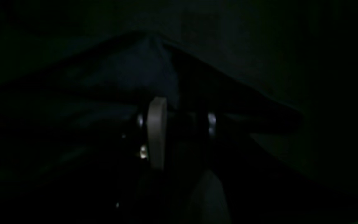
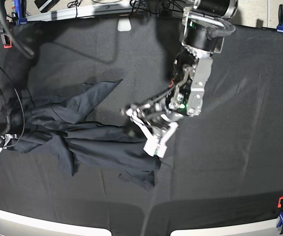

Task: Layout the t-shirt on the table in an organized manner, then fold the t-shirt properly
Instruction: 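Drag the held fabric with the left gripper away from the shirt body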

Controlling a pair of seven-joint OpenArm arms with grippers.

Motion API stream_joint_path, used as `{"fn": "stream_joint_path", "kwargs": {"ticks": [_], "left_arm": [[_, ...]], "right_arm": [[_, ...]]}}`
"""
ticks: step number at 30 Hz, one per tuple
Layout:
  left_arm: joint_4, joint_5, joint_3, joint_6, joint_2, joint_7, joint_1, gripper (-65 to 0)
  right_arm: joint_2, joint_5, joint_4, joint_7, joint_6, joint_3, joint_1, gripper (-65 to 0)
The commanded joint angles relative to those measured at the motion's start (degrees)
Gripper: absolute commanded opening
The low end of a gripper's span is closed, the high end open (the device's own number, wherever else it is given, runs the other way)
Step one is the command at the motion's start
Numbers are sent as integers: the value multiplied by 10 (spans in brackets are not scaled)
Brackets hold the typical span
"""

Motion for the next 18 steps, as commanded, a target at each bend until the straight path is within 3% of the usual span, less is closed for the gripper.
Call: {"fn": "stream_joint_path", "kwargs": {"ticks": [1,6,12,14,16,18], "left_arm": [[7,-7,2,-2,14,-15,-21,-397],[-48,6,1,29,14,-18,-56,-420],[-131,36,1,26,14,-28,-97,-420],[-132,36,1,-1,14,-47,-97,-430],[-132,36,1,-48,14,-57,-97,-508],[-132,36,1,-83,14,-68,-97,-650]], "right_arm": [[13,5,9,6,4,3,18,-487],[13,4,9,0,4,3,18,-487],[13,4,9,1,4,3,18,-487],[13,4,9,2,4,3,18,-487],[13,4,9,3,4,3,18,-487],[13,4,9,3,4,3,18,-487]]}}
